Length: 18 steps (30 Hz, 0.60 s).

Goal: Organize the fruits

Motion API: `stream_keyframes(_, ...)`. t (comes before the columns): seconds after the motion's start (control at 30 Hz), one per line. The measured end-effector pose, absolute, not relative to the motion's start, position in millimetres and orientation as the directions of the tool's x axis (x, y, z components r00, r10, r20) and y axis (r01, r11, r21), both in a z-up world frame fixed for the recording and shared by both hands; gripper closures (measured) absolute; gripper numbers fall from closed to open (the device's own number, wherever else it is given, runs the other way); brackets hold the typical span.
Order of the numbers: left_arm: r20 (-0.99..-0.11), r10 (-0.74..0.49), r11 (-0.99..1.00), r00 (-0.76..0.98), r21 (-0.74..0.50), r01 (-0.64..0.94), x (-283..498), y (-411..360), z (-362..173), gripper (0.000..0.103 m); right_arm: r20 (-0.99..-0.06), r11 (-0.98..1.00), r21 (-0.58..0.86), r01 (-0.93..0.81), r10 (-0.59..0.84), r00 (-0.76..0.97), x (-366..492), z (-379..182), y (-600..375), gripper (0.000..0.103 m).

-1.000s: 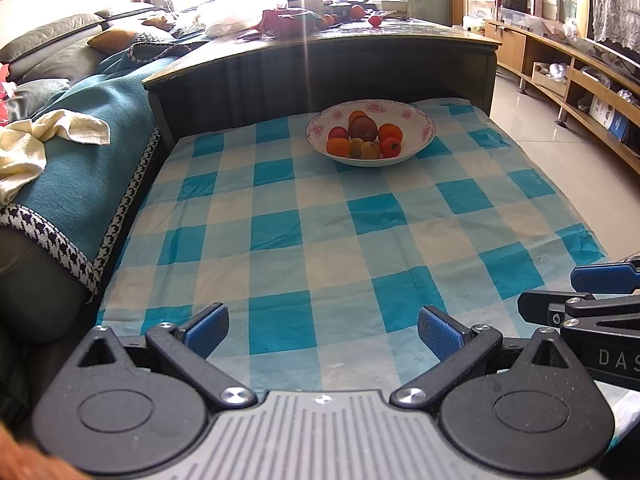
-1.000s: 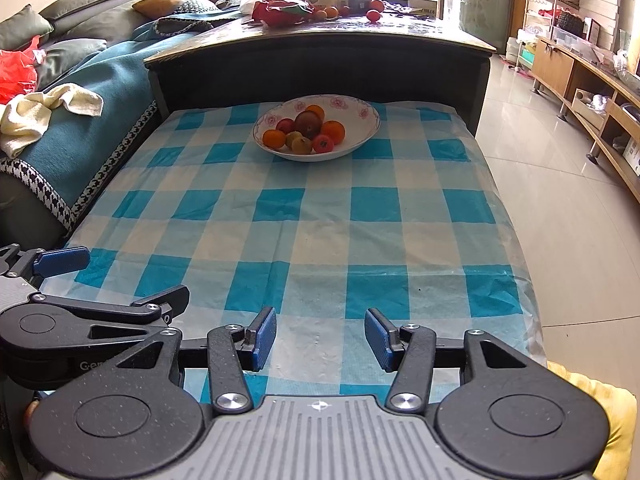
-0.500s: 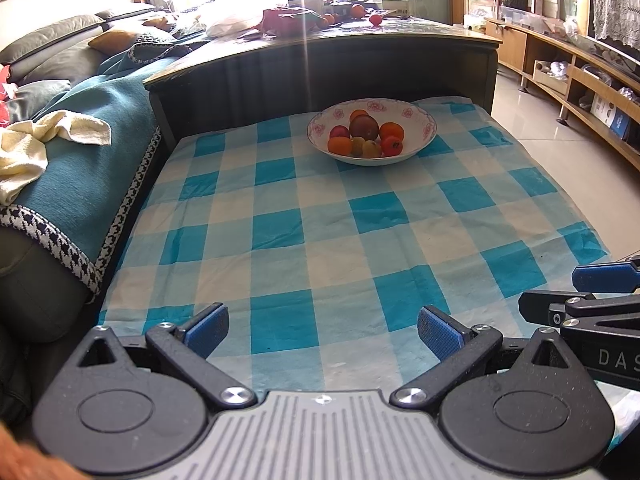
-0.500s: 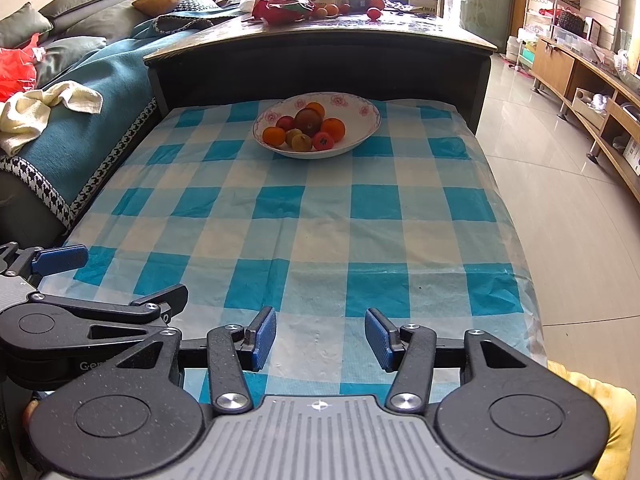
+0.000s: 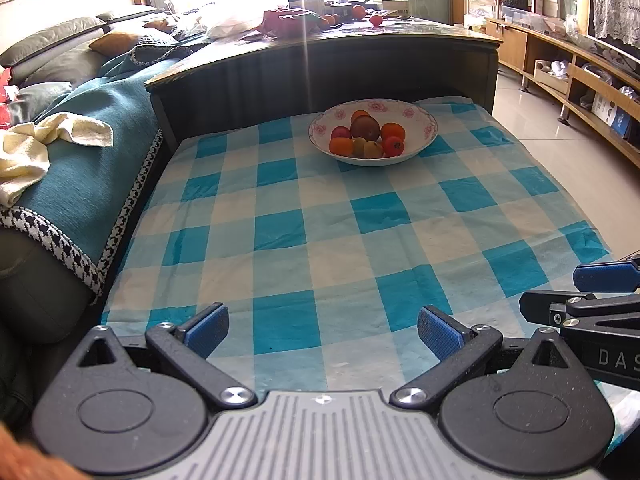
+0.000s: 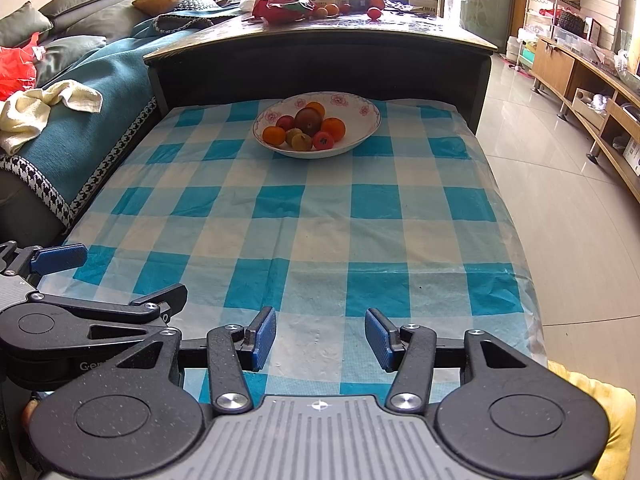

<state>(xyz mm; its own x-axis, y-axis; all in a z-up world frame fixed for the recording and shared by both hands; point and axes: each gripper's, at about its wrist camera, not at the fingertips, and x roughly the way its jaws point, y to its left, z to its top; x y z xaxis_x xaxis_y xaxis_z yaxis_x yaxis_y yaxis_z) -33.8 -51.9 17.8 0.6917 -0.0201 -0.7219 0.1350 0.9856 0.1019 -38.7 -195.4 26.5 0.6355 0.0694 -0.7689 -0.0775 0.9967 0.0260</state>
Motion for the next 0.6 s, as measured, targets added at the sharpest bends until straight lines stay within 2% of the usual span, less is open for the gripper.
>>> stream_keyframes(0.6,-0.722,-0.019,0.985,0.692,0.104,0.135,-33.9,-52.3,17.5,0.000,-0.769,0.997,0.025,-0.078,0.069,0.635,-38.7,25.9,-194.4,0.058)
